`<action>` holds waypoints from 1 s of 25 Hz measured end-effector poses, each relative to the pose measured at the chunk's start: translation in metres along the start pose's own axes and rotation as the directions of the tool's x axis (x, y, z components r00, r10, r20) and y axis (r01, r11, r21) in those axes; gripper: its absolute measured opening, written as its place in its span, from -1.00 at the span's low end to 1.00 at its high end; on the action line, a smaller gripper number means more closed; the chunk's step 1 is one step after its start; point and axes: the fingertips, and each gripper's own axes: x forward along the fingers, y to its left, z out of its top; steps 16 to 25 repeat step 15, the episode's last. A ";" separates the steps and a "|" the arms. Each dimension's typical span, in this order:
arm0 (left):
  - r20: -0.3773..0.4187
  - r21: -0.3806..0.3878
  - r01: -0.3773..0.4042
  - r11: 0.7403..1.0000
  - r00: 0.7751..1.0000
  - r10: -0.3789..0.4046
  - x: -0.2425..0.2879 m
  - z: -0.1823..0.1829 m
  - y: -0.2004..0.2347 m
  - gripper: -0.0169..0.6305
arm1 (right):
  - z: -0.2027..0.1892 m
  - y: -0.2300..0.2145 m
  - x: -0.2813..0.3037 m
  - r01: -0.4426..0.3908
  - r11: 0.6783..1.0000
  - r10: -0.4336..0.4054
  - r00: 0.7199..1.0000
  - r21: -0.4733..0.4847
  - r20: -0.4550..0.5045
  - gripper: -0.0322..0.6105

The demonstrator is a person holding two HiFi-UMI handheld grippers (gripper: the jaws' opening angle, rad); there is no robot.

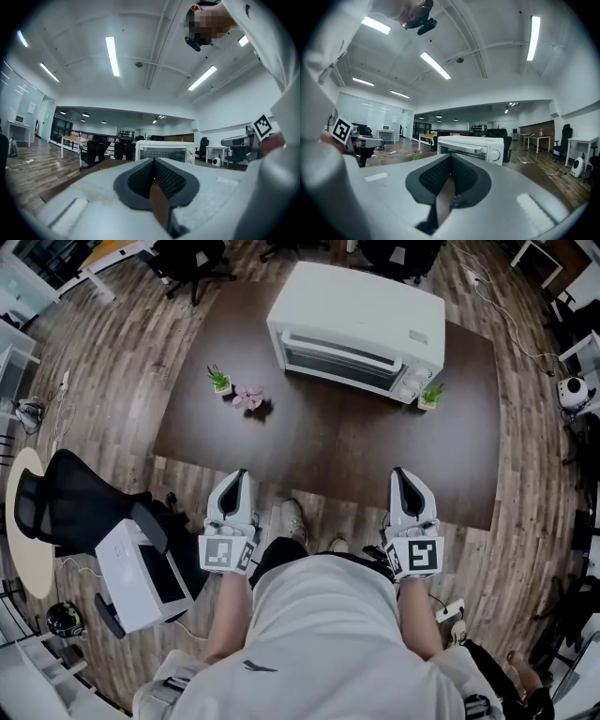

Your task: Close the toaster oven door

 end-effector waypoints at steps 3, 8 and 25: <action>0.002 0.001 -0.004 1.000 1.000 0.004 0.002 0.001 0.004 -0.94 | 0.000 -0.001 0.003 0.006 1.000 -0.006 1.000 0.004 0.000 -0.90; -0.002 0.000 -0.010 1.000 1.000 0.010 0.001 -0.001 0.009 -0.93 | -0.003 0.000 0.006 0.011 1.000 -0.011 1.000 0.011 0.000 -0.90; -0.011 -0.004 0.002 1.000 1.000 -0.002 0.007 -0.005 0.012 -0.93 | -0.002 -0.005 0.016 0.024 0.999 -0.024 1.000 0.027 0.006 -0.90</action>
